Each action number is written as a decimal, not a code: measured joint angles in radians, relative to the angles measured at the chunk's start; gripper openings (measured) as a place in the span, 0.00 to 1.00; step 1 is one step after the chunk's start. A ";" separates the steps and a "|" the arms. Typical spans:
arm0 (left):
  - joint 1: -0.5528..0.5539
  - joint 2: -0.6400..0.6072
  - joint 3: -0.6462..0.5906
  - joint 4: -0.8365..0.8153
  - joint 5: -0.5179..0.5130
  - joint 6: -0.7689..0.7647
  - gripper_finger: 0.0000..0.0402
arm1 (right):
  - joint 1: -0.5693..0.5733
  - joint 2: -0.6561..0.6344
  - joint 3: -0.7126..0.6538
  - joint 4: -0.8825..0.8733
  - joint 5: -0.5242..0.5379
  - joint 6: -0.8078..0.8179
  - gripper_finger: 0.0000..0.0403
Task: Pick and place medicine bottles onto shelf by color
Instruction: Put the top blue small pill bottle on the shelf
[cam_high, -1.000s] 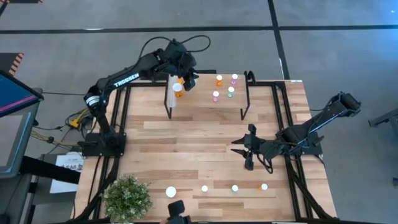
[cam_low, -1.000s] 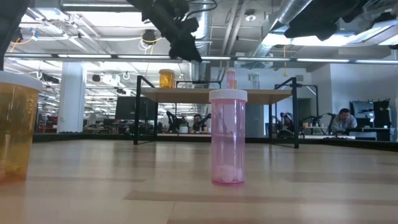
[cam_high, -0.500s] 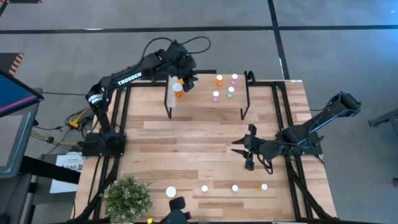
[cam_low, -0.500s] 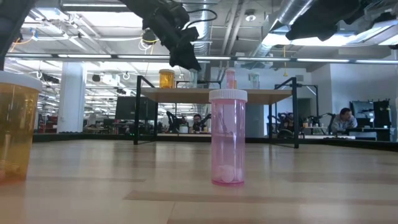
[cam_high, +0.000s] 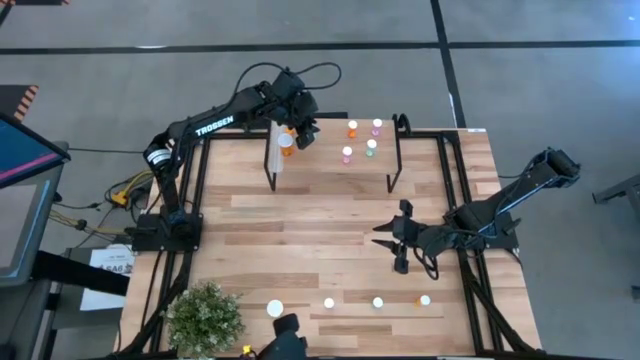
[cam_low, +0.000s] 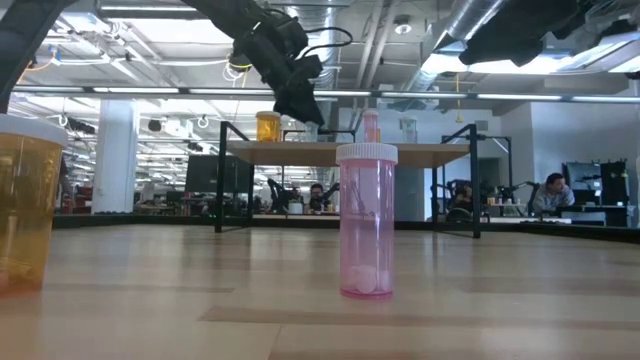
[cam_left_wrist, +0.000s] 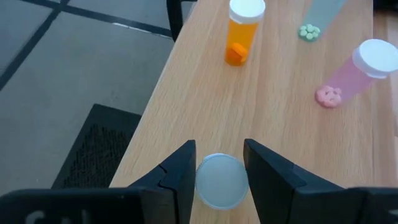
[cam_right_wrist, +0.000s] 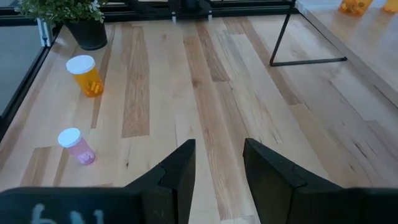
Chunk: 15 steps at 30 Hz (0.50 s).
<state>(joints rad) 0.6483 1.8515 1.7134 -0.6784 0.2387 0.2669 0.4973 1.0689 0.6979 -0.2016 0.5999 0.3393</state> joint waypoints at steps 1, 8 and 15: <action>0.000 0.000 0.000 -0.002 -0.004 0.000 0.30 | 0.000 0.000 0.000 0.000 0.000 0.000 0.39; 0.000 0.000 0.000 -0.025 -0.042 -0.002 0.37 | 0.000 0.000 0.000 0.000 0.000 0.000 0.39; 0.000 0.000 0.000 -0.021 -0.061 -0.021 0.43 | 0.000 0.000 0.000 0.000 0.000 0.000 0.39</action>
<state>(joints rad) 0.6486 1.8515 1.7134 -0.6998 0.1777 0.2457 0.4973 1.0691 0.6979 -0.2018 0.5995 0.3397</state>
